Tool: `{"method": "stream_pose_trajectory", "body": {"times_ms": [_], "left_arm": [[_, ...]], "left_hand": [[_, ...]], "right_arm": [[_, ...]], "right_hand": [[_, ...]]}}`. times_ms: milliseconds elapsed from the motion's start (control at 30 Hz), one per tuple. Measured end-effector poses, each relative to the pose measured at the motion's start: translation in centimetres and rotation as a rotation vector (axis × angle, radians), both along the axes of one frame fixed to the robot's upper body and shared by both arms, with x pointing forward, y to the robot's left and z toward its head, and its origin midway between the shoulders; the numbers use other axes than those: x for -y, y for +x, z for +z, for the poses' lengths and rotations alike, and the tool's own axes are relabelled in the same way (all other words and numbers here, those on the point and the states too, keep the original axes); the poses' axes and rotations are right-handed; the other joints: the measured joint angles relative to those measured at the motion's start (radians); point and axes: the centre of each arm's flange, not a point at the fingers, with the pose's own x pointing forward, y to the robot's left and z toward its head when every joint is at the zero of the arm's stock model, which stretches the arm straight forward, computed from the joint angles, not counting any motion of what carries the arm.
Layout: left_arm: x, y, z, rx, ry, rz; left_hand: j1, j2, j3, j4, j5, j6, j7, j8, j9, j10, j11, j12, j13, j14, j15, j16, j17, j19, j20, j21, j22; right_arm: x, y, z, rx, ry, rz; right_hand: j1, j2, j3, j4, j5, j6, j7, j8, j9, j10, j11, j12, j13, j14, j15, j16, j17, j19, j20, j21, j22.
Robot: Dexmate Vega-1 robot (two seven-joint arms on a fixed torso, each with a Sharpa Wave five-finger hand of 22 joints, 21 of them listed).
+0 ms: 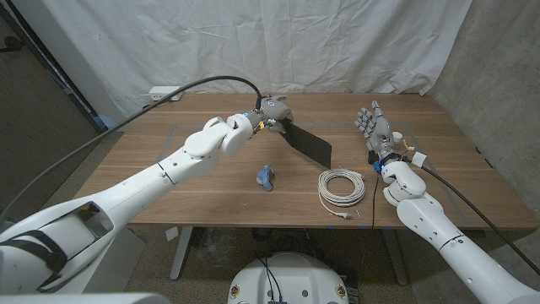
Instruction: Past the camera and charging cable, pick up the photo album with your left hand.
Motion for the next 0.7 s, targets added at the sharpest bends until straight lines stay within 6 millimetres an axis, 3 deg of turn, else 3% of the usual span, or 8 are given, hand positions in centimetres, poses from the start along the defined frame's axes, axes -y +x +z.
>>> {"method": "stream_pose_trajectory", "body": {"times_ms": [700], "left_arm": [[-0.7, -1.6, 2.2, 0.031, -0.055, -0.026]], "left_hand": [[-0.004, -0.007, 0.003, 0.003, 0.000, 0.011, 0.003, 0.000, 0.000, 0.012, -0.002, -0.004, 0.009, 0.009, -0.002, 0.000, 0.000, 0.005, -0.006, 0.000, 0.000]], "right_arm": [[0.0, -0.3, 0.2, 0.008, -0.001, -0.004]], "right_hand": [[0.000, 0.000, -0.004, -0.004, 0.000, 0.000, 0.000, 0.000, 0.000, 0.000, 0.000, 0.000, 0.000, 0.005, -0.005, 0.000, 0.000, 0.007, -0.007, -0.004, 0.000]]}}
